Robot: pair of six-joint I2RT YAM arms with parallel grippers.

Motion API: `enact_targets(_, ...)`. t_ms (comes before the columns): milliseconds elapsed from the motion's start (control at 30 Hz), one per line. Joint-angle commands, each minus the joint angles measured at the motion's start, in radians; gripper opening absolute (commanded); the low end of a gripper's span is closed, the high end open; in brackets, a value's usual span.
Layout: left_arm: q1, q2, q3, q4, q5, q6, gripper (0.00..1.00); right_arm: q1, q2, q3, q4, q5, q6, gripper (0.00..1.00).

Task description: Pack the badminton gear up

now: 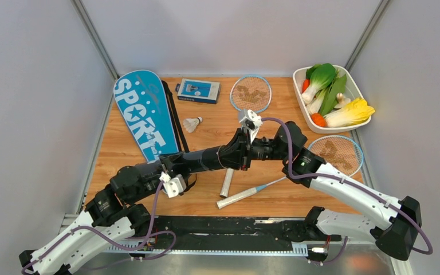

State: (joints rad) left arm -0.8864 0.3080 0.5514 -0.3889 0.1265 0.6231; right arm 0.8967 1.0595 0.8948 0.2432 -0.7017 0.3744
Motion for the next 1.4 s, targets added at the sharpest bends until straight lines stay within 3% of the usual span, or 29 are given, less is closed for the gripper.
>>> enact_targets(0,-0.005,-0.014,0.026,0.137,0.003,-0.026,0.55,0.001,-0.007,0.045,-0.062,0.041,0.012,0.20)
enact_targets(367,-0.005,-0.015,0.006,0.160,-0.117,-0.059,0.55,-0.001,-0.190,0.143,-0.271,0.347,0.037,0.61)
enact_targets(600,-0.004,-0.015,0.008,0.182,-0.195,-0.089,0.55,-0.002,-0.247,0.140,-0.287,0.638,0.036,0.62)
enact_targets(767,-0.004,-0.027,0.002,0.244,-0.347,-0.129,0.56,-0.004,-0.222,0.059,-0.262,0.907,0.025,0.65)
enact_targets(900,-0.005,-0.065,-0.004,0.287,-0.492,-0.153,0.56,-0.028,-0.125,-0.007,-0.153,1.001,0.006,0.66)
enact_targets(1100,-0.004,-0.178,-0.003,0.262,-0.547,-0.181,0.56,-0.070,0.195,0.001,0.056,1.020,-0.041,0.64)
enact_targets(1233,-0.004,-0.218,0.026,0.196,-0.558,-0.227,0.57,-0.070,0.437,0.096,0.169,0.996,-0.112,0.63)
enact_targets(1367,-0.004,-0.266,0.030,0.151,-0.560,-0.244,0.57,-0.070,0.669,0.281,0.160,0.939,-0.147,0.63)
